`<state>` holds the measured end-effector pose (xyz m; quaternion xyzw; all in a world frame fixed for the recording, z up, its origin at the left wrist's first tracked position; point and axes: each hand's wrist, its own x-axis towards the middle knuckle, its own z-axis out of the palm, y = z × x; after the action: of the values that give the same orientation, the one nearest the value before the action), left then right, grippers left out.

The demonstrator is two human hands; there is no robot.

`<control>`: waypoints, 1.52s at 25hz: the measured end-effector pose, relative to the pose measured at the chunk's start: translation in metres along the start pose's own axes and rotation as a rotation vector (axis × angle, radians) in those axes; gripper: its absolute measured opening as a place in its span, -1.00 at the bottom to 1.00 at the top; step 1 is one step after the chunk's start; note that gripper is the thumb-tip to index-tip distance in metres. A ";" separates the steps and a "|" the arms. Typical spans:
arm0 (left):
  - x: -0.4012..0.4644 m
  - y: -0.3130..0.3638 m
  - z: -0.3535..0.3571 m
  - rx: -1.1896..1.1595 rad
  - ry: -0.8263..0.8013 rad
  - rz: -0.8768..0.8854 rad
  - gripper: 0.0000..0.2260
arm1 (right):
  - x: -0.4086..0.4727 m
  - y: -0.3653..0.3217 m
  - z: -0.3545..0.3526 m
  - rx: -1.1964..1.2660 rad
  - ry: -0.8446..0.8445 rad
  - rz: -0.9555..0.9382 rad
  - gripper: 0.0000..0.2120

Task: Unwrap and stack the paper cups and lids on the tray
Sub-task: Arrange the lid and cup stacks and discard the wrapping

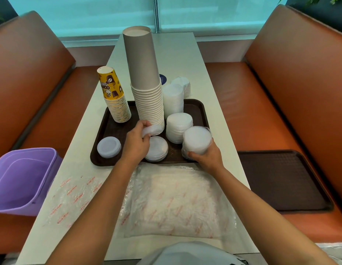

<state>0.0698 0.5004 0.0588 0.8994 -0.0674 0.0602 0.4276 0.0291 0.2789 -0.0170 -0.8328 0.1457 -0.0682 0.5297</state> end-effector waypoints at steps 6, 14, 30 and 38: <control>-0.018 -0.050 0.025 0.348 -0.232 0.219 -0.60 | -0.001 -0.001 0.001 -0.020 -0.001 -0.006 -0.07; -0.015 -0.046 0.028 0.494 -0.237 0.273 -0.58 | -0.001 0.000 -0.002 -0.011 0.009 -0.016 -0.12; 0.007 -0.041 0.034 0.408 -0.455 -0.114 -0.32 | -0.001 0.001 0.001 -0.010 0.030 -0.027 -0.16; 0.011 -0.045 0.013 0.282 -0.279 -0.134 -0.37 | -0.003 -0.001 0.001 0.005 0.027 -0.020 -0.17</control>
<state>0.0892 0.5180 0.0183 0.9525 -0.0571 -0.0847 0.2870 0.0268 0.2806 -0.0163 -0.8318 0.1442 -0.0852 0.5292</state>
